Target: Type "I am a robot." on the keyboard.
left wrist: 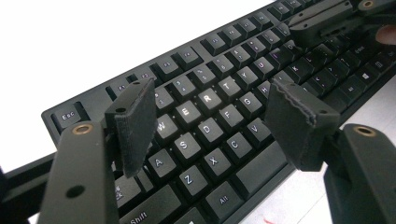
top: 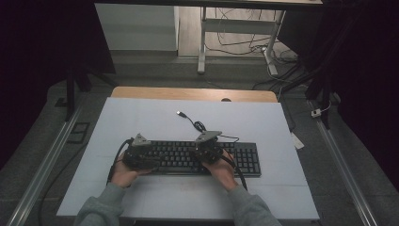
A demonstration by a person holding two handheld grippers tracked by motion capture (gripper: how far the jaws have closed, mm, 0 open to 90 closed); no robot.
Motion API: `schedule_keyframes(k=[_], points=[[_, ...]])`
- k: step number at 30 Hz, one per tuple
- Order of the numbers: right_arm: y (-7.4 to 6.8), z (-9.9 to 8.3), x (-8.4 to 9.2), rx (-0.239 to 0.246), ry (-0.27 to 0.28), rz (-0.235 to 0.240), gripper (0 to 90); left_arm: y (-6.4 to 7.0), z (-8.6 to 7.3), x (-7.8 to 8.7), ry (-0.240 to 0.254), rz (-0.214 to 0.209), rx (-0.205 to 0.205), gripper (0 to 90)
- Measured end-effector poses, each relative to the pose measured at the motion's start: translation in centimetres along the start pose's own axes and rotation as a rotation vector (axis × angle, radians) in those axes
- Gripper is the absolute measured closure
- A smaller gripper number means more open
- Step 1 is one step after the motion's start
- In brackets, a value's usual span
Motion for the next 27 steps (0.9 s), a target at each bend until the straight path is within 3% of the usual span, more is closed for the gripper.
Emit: schedule_keyframes(k=[11, 23, 27], points=[[0.2, -0.4, -0.7, 0.028, -0.033, -0.040, 89.7, 0.1, -0.1, 0.0, -0.006, 0.002, -0.006, 33.9], [0.3, 0.4, 1.2, -0.028, 0.047, 0.010, 89.6, -0.1, -0.1, 0.0, 0.001, 0.008, -0.004, 33.9], [0.7, -0.2, 2.1, -0.034, 0.050, 0.000, 89.2, -0.2, -0.1, 0.1, 0.002, 0.009, -0.004, 33.9]])
Point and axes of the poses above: each handheld gripper's, and its own axes: x roughly backward along the jaws, z roughly out of its top, y roughly to its right, the point moved 10 cm from there along -x, roughly forward along the jaws, and after that the axes turned 6 degrees about -x, right-handed, at the moved point
